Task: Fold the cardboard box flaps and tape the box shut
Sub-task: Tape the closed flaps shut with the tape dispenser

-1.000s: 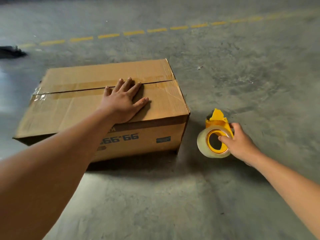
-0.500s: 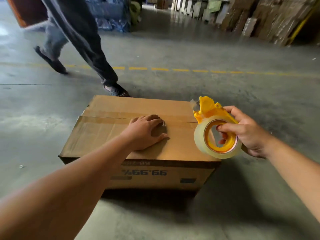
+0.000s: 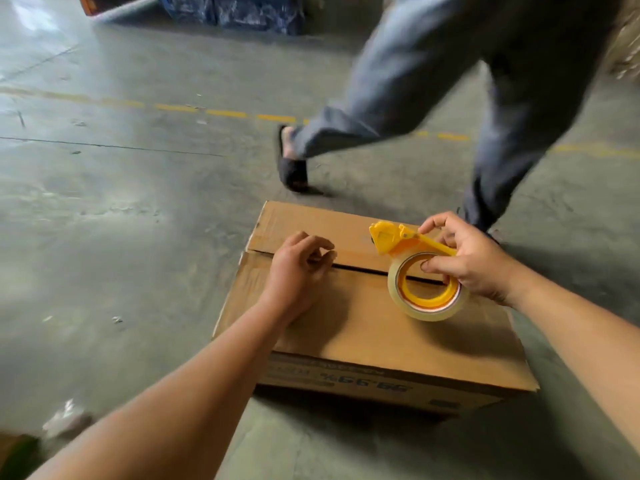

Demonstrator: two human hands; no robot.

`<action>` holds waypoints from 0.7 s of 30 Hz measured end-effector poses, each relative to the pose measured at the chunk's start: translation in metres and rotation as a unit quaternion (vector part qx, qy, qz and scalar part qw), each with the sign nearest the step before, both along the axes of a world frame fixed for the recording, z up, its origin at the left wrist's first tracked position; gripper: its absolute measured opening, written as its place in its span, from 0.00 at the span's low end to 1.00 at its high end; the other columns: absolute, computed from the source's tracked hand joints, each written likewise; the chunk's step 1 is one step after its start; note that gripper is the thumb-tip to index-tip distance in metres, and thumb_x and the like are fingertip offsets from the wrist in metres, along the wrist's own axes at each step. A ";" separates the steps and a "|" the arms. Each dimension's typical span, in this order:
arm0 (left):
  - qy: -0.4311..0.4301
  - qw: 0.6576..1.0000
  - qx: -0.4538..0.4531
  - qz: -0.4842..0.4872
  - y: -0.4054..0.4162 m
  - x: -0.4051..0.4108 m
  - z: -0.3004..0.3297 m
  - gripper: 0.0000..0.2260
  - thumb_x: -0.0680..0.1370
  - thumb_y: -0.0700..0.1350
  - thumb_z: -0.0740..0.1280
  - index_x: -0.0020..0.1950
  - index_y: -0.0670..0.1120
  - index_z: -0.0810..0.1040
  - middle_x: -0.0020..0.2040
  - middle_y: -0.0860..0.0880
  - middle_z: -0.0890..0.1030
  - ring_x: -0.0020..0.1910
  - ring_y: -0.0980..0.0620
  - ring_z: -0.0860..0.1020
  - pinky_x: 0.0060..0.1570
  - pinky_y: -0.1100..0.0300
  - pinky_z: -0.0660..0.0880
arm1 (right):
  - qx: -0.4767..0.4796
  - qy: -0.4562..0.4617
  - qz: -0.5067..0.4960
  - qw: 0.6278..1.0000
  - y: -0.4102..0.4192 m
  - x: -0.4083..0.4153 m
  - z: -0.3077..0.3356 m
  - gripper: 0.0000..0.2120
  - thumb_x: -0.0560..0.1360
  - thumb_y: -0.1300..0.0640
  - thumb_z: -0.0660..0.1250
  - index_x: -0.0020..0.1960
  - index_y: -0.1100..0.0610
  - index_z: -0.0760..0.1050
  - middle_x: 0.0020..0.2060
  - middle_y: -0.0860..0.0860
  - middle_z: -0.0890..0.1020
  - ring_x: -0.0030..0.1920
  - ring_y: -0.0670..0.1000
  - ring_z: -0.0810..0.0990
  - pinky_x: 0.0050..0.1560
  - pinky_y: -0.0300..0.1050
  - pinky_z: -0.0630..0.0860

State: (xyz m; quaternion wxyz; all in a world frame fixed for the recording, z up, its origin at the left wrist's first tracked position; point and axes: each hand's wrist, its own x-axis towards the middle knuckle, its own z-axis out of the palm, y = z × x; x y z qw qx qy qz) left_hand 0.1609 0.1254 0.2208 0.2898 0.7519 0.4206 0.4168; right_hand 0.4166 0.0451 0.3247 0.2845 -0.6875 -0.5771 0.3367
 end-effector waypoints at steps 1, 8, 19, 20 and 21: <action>-0.020 1.000 -0.013 0.014 -0.001 -0.001 0.003 0.04 0.78 0.44 0.71 0.51 0.46 0.84 0.43 0.51 0.80 0.39 0.60 0.77 0.42 0.75 0.69 | 0.000 -0.005 0.005 1.000 0.004 -0.007 0.003 0.23 0.68 0.66 0.76 0.56 0.50 0.72 0.49 0.68 0.78 0.41 0.56 0.81 0.40 0.48 0.80; -0.044 0.973 -0.224 0.021 0.021 0.001 0.011 0.10 0.83 0.51 0.63 0.56 0.48 0.81 0.40 0.50 0.82 0.34 0.57 0.76 0.37 0.61 0.71 | 0.010 -0.149 0.069 0.986 0.027 -0.030 0.016 0.25 0.60 0.46 0.72 0.55 0.37 0.69 0.42 0.49 0.80 0.42 0.53 0.81 0.47 0.51 0.78; -0.155 0.884 -0.427 -0.112 0.032 -0.010 0.034 0.25 0.82 0.64 0.56 0.40 0.46 0.80 0.42 0.45 0.81 0.42 0.46 0.74 0.45 0.56 0.69 | 0.037 -0.249 0.158 0.955 0.054 -0.036 0.021 0.28 0.67 0.54 0.76 0.58 0.36 0.66 0.55 0.49 0.75 0.53 0.51 0.73 0.48 0.44 0.67; -0.160 0.881 -0.430 -0.114 0.032 -0.010 0.034 0.23 0.82 0.61 0.58 0.41 0.46 0.80 0.41 0.45 0.81 0.42 0.46 0.73 0.44 0.57 0.69 | 0.040 -0.254 0.165 0.952 0.056 -0.035 0.021 0.28 0.67 0.55 0.76 0.58 0.37 0.66 0.55 0.49 0.75 0.55 0.52 0.73 0.48 0.45 0.67; -0.167 0.879 -0.432 -0.113 0.031 -0.010 0.033 0.21 0.82 0.59 0.59 0.42 0.45 0.80 0.41 0.45 0.81 0.41 0.47 0.73 0.43 0.57 0.69 | 0.042 -0.260 0.172 0.949 0.058 -0.035 0.021 0.28 0.67 0.55 0.76 0.58 0.37 0.66 0.55 0.50 0.76 0.56 0.54 0.74 0.48 0.47 0.69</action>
